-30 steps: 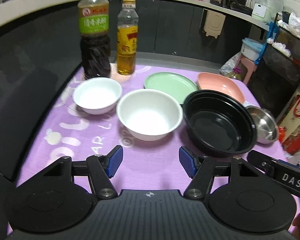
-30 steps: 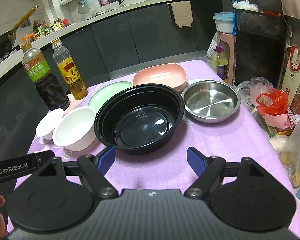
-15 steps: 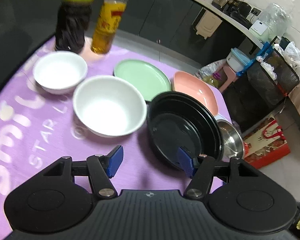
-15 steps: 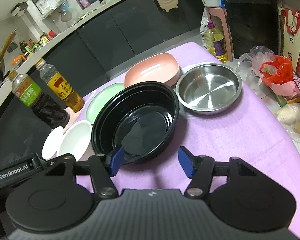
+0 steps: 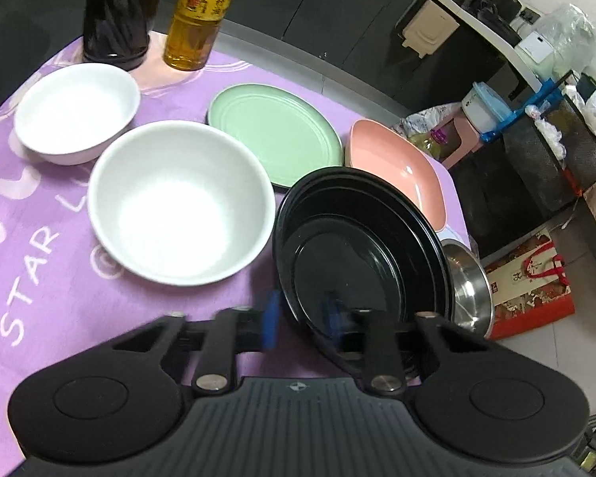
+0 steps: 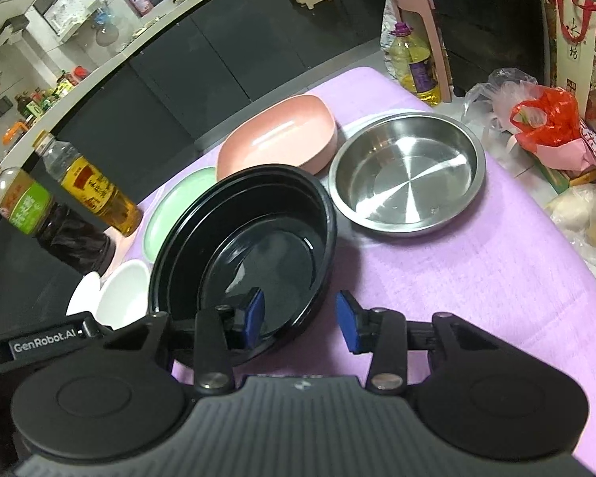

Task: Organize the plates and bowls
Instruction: 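Close the left gripper on the black bowl rim while the right gripper also clamps it, then carry the black bowl with both grippers and lower it onto the cloth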

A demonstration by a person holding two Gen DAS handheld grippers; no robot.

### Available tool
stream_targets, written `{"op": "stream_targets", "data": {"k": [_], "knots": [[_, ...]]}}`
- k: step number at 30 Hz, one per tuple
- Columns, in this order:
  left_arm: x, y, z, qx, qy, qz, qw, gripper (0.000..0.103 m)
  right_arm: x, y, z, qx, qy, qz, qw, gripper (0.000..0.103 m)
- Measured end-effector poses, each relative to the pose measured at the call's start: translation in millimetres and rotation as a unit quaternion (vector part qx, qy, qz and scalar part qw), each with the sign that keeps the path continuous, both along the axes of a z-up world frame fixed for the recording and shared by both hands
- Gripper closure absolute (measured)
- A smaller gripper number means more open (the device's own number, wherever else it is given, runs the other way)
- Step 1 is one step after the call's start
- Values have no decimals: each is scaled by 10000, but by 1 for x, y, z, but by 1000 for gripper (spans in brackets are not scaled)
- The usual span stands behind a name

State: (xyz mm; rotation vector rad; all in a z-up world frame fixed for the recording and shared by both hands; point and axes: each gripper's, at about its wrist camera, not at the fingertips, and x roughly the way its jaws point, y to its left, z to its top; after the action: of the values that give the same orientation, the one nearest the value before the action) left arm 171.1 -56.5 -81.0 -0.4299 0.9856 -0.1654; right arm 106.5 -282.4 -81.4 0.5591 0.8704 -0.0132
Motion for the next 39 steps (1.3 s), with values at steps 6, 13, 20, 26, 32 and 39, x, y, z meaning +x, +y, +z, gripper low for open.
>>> {"op": "stream_targets", "data": {"k": [6,13,20,26,32,39], "knots": [[2,-1,-2,148,-146,-123,9997,92,10,-2,-7,-120,56,-24,9999,86],[-22,8,8,125,-192,-358,9991,91,-9,-4,1,-154,-67,196,9997,87],[-66,24,25,293,-486,-508,9971,91,-42,11,17,-250,-239,483,9982,86],[-100,46,32,316,-559,-427,9970,90,-59,26,22,-216,-256,754,9966,86],[-135,67,34,320,-592,-285,9973,90,-83,45,29,-252,-359,1061,9934,86],[-173,81,33,423,-662,-193,9967,89,-110,62,33,-378,-385,1297,9901,85]]}}
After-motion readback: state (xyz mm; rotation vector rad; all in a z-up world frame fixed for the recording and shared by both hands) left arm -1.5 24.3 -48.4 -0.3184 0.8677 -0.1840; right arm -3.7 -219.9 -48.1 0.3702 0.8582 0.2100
